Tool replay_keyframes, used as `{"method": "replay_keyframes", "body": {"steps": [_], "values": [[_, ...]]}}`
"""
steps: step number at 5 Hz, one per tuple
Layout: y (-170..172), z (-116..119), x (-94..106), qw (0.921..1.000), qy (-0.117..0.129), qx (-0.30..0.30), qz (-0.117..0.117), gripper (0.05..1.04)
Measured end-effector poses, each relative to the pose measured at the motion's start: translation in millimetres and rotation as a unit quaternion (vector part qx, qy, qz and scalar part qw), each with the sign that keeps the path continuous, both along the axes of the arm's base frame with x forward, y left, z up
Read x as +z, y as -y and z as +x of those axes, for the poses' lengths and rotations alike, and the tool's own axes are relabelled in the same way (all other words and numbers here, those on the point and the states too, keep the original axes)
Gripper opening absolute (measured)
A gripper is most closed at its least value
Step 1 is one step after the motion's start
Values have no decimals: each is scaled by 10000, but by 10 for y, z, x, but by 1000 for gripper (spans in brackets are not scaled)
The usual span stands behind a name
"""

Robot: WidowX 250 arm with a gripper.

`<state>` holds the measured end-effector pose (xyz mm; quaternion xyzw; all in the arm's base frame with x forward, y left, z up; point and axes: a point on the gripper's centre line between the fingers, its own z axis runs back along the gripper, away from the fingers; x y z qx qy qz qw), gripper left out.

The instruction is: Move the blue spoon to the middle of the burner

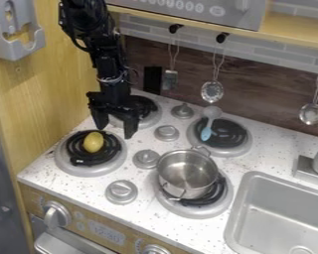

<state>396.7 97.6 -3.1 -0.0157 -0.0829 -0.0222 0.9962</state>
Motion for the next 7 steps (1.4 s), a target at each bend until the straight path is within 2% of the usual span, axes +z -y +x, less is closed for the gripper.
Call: {"method": "replay_keyframes", "body": {"steps": [1,2,3,4,5,6,7], "values": [[24,-83,-192,9996,-273,-3,-78,998],[180,43,-174,9988,-349,-323,-69,998],[556,274,-127,9966,-196,-791,-125,998],[805,576,-45,9965,121,-821,-135,998],[1063,881,-73,9992,290,-271,-91,998],[1281,1041,-142,9989,381,260,-123,998],[1294,1138,-285,9961,294,836,-48,998]]}}
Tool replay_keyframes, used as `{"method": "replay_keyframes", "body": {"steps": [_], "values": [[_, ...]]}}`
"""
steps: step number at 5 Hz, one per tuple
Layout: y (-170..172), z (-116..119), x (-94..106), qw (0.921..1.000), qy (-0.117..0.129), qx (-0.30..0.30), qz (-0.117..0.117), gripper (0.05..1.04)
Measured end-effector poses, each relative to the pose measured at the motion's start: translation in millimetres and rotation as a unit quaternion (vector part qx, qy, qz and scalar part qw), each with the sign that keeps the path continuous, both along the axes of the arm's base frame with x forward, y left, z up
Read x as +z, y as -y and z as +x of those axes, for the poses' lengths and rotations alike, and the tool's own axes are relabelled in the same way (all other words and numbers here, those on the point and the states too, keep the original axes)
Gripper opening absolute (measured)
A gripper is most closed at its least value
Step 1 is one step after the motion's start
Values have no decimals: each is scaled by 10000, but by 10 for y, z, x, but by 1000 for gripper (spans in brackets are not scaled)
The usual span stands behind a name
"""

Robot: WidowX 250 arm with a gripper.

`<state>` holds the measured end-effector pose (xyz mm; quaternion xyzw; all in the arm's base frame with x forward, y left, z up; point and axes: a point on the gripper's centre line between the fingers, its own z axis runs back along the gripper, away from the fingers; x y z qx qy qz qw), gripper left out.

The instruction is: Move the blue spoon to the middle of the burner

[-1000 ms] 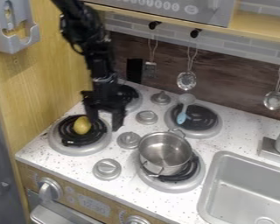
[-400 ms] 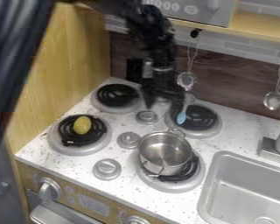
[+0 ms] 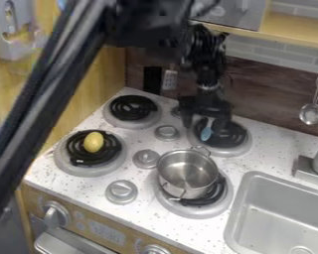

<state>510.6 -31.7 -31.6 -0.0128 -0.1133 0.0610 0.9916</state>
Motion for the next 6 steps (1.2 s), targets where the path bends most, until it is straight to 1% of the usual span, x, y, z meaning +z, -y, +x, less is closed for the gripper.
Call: {"method": "replay_keyframes", "body": {"steps": [1,2,3,4,5,6], "values": [[133,52,-232,9996,-250,20,104,998],[153,80,-242,9994,-266,-25,231,937],[164,92,-257,9995,-209,-75,204,643],[153,20,-271,9992,-213,-200,264,364],[123,-48,-249,9986,-221,-356,322,270],[-63,-129,-105,9980,-80,-399,480,269]]}}
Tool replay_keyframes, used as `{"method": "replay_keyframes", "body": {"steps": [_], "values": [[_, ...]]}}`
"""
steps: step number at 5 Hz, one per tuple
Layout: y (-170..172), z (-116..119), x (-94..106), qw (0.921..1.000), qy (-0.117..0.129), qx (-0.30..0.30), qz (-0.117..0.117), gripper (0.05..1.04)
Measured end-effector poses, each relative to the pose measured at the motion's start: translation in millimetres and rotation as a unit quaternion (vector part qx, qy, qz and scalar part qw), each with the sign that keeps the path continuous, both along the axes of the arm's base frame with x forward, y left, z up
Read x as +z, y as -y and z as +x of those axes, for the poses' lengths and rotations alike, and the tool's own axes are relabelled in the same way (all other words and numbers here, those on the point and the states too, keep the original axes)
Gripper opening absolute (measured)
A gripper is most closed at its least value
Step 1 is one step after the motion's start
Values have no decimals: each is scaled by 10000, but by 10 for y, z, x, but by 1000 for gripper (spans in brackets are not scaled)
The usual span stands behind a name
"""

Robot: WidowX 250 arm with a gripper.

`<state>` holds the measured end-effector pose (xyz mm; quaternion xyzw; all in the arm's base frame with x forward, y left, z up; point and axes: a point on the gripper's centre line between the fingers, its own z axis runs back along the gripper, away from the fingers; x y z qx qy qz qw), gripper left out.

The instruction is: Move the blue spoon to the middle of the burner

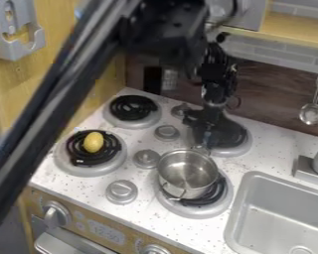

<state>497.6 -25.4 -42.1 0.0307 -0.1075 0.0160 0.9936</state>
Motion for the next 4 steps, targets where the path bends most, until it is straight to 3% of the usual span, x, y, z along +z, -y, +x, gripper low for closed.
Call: {"method": "replay_keyframes", "body": {"steps": [1,2,4], "values": [[-322,-133,285,9996,246,64,137,269],[-760,-403,259,9994,65,334,117,269],[-1121,-676,129,9990,-376,240,52,253]]}}
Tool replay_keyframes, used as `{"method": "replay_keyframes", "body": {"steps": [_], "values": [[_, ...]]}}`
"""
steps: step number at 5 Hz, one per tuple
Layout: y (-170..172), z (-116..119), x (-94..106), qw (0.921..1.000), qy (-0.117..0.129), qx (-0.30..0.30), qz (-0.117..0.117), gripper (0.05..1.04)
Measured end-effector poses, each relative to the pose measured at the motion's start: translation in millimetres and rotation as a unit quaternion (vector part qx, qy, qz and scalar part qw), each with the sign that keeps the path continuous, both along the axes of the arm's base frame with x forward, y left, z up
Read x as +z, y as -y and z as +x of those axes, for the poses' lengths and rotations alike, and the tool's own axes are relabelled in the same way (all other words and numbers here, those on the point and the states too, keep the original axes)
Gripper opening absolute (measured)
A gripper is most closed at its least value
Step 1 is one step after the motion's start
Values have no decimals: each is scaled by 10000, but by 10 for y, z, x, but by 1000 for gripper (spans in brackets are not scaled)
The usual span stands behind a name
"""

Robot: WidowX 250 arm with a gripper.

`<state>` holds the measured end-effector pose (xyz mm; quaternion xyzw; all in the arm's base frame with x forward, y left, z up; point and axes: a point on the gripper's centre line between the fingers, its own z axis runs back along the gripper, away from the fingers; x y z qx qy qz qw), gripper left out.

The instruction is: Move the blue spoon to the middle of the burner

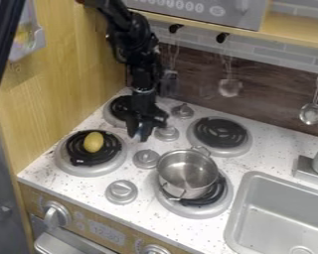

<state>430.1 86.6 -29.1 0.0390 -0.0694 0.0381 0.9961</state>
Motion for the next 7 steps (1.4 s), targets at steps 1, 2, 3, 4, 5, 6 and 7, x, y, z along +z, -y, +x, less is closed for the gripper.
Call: {"method": "replay_keyframes", "body": {"steps": [1,2,3,4,5,6,7], "values": [[-70,-140,-248,9987,-423,-266,-115,251],[-90,-156,-345,9975,-558,-406,-142,314],[-68,-152,-353,9969,-583,-476,-215,593],[-63,-153,-343,9976,-468,-466,-202,687],[-70,-138,-154,9980,-259,-565,-101,829],[18,-115,184,9983,-31,-581,-90,1016],[46,-168,273,9977,-271,-585,-208,1008]]}}
